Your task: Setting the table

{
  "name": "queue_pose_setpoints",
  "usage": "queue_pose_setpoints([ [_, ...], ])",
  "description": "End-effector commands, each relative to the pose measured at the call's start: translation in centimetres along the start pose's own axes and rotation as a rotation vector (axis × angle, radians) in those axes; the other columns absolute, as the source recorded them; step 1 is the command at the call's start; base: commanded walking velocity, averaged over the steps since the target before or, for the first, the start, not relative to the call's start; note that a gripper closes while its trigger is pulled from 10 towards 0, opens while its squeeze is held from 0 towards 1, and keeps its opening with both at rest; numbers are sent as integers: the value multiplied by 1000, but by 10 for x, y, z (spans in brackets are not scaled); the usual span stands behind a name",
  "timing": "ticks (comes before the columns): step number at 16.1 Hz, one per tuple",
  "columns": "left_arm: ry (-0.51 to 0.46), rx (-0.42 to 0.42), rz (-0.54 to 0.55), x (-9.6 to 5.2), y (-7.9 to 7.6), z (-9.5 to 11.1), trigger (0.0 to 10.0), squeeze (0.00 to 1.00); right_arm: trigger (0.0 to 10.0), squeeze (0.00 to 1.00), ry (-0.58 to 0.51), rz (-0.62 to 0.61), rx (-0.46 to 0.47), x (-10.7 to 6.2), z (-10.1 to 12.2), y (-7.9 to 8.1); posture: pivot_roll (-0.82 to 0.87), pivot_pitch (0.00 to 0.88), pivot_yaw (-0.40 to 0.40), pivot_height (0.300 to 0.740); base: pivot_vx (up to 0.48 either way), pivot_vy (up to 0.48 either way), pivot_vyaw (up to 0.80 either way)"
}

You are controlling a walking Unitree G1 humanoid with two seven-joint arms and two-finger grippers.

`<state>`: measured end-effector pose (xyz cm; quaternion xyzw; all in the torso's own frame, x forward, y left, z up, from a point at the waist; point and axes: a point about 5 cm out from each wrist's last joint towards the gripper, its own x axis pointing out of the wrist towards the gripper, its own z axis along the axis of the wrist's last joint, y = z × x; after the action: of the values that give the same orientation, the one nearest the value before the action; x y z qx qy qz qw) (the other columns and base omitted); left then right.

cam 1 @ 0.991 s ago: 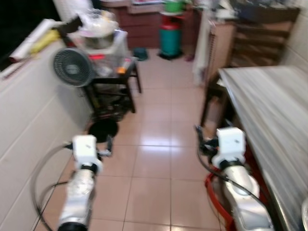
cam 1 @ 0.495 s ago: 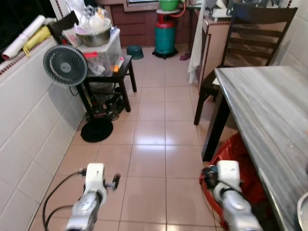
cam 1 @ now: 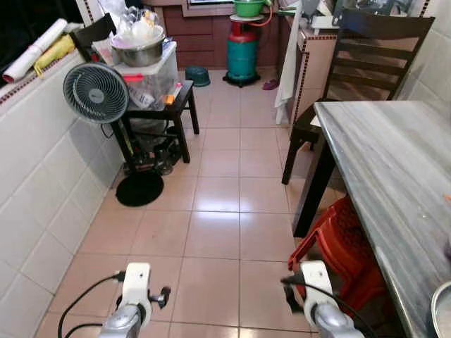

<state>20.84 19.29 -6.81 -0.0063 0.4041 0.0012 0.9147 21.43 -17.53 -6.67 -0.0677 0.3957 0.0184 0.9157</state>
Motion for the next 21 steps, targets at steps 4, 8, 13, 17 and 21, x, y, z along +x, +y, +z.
queue_pose_setpoints([
  [4, 75, -19, 37, -5, 9, -20, 10000, 0, 10000, 0, 37, 41, -28, 0, -4, 5, -20, 0, 9, 740, 0, 0, 0],
  [8, 107, 2, 34, -7, 12, -26, 10000, 0, 10000, 0, 51, 35, -8, 0, -6, 5, -31, 0, 27, 740, 0, 0, -391],
  [13, 149, 31, 36, -9, 11, -33, 10000, 0, 10000, 0, 68, 38, -16, -2, -13, 6, -39, 0, 36, 740, 0, 105, 0],
  [17, 163, 36, 43, -9, 12, -35, 10000, 0, 10000, 0, 83, 36, -15, -3, -18, 6, -38, 0, 36, 740, 0, 318, 0],
  [21, 169, 56, 51, -10, 17, -36, 10000, 0, 10000, 0, 105, 34, -19, -4, -23, 6, -41, 0, 42, 740, 0, 361, 0],
])
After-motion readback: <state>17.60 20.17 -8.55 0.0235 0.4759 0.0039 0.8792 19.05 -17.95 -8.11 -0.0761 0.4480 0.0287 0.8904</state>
